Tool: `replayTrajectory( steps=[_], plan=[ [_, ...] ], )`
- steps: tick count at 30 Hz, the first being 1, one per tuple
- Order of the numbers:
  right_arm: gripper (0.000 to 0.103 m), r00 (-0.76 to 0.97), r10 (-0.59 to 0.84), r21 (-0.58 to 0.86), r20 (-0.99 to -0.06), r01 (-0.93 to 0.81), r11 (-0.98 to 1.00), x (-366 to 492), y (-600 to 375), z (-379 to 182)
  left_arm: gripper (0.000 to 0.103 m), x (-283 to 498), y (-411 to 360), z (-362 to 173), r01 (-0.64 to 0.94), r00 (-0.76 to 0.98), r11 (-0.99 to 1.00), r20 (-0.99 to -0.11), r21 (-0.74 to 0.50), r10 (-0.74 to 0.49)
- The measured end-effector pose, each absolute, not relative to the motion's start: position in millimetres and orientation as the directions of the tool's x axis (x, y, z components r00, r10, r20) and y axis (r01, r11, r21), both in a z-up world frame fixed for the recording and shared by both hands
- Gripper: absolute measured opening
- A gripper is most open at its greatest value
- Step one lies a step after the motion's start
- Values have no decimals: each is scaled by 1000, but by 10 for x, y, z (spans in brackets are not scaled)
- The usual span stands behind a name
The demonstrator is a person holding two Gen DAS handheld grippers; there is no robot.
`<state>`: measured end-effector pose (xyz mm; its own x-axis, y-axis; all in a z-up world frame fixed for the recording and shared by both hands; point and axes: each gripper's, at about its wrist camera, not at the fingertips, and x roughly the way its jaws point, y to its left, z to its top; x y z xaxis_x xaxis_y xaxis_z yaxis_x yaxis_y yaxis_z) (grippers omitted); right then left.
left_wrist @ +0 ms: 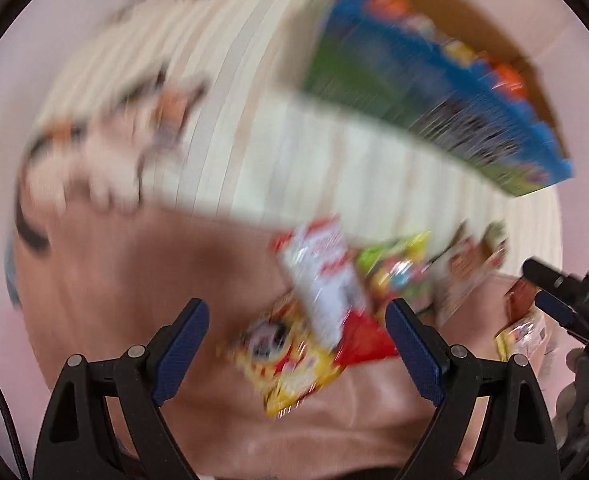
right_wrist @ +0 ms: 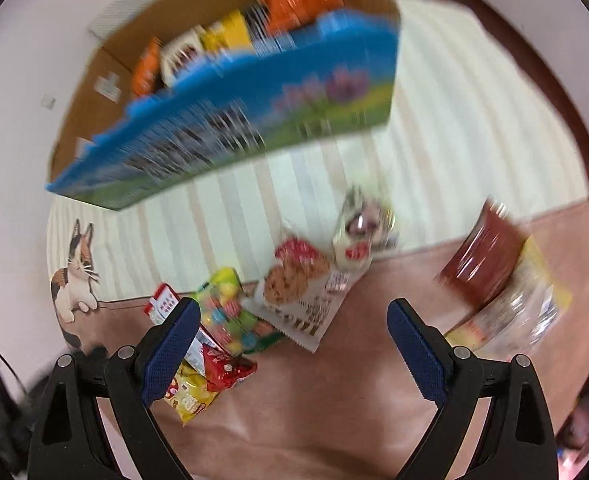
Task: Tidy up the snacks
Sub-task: 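Grasp the yellow panda-print bag with the left tool while the right tool grasps the cranberry oat cookie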
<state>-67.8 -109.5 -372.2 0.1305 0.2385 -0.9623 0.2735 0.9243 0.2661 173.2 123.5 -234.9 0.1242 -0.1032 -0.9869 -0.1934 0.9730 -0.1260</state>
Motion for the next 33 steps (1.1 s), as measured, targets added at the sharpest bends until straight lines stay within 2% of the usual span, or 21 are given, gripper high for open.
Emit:
replayTrajectory(
  steps=[4, 9, 11, 12, 14, 18, 21, 24, 30, 32, 33],
  plan=[
    [97, 74, 257, 267, -964, 313, 911, -632, -1101, -4075, 90, 1562, 1446, -2796, -346, 22, 922, -984, -174, -177],
    [97, 20, 254, 246, -967, 340, 908, -538, -1062, -4450, 88, 1437, 1497, -3171, -462, 0, 857, -966, -228, -257],
    [96, 4, 277, 257, -961, 387, 886, -544, -1080, -4594, 73, 1420, 1470, -3248, -475, 5, 854, -972, -211, -237],
    [96, 2, 306, 277, -952, 425, 861, -554, -1106, -4669, 71, 1412, 1462, -3269, -480, 7, 852, -972, -209, -235],
    [93, 14, 355, 315, -935, 495, 810, -576, -1141, -4789, 68, 1395, 1446, -3280, -478, 13, 856, -976, -196, -216],
    [76, 4, 358, 307, -934, 524, 794, -573, -1109, -4921, 67, 1405, 1360, -3219, -415, 19, 897, -987, -151, -158],
    [62, -22, 323, 278, -946, 452, 847, -575, -1064, -4889, 67, 1448, 1292, -3159, -348, 12, 930, -993, -113, -116],
    [57, -76, 261, 228, -962, 299, 927, -618, -966, -4823, 67, 1466, 1201, -3125, -252, 1, 966, -999, -52, -53],
    [56, -204, 118, 123, -972, -11, 992, -958, -778, -4812, 67, 1495, 1127, -3131, -192, -23, 981, -999, -26, -31],
    [59, -209, 121, 127, -970, -16, 992, -1037, -775, -4811, 69, 1537, 1110, -3179, -202, -44, 979, -998, -34, -44],
    [68, -209, 123, 127, -970, -5, 992, -1052, -791, -4818, 69, 1590, 1137, -3226, -209, -53, 977, -997, -42, -54]
  ],
)
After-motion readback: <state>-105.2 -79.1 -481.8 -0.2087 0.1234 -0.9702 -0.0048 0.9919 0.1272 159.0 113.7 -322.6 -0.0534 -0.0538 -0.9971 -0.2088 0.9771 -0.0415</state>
